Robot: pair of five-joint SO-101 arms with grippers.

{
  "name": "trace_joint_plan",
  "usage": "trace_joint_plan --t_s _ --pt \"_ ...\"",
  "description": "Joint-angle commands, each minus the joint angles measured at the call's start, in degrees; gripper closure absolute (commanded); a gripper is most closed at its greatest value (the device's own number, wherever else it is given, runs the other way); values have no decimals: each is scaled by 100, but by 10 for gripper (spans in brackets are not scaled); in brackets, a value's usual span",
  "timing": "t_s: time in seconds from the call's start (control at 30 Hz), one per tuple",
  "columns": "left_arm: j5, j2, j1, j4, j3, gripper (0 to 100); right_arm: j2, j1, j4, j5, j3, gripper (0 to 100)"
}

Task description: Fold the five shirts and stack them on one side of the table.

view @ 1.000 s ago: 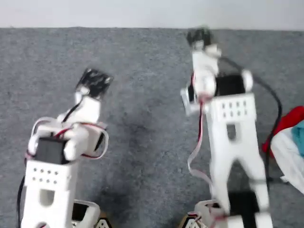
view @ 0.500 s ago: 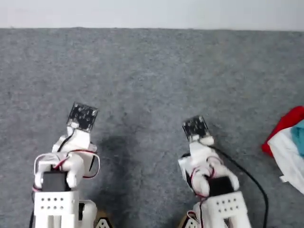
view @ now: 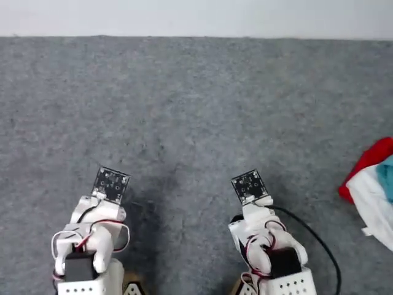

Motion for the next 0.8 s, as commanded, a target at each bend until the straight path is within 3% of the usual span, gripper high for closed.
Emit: trace_joint_plan --t_s 0.0,0.17,0.77 --pt "-123 53 -18 70 84 987 -75 -57 92 -35 97 990" --pt "-114 70 -9 -149 567 987 -75 -57 92 -35 97 990" --pt "-114 62 18 -141 549 987 -75 -57 92 -35 97 990"
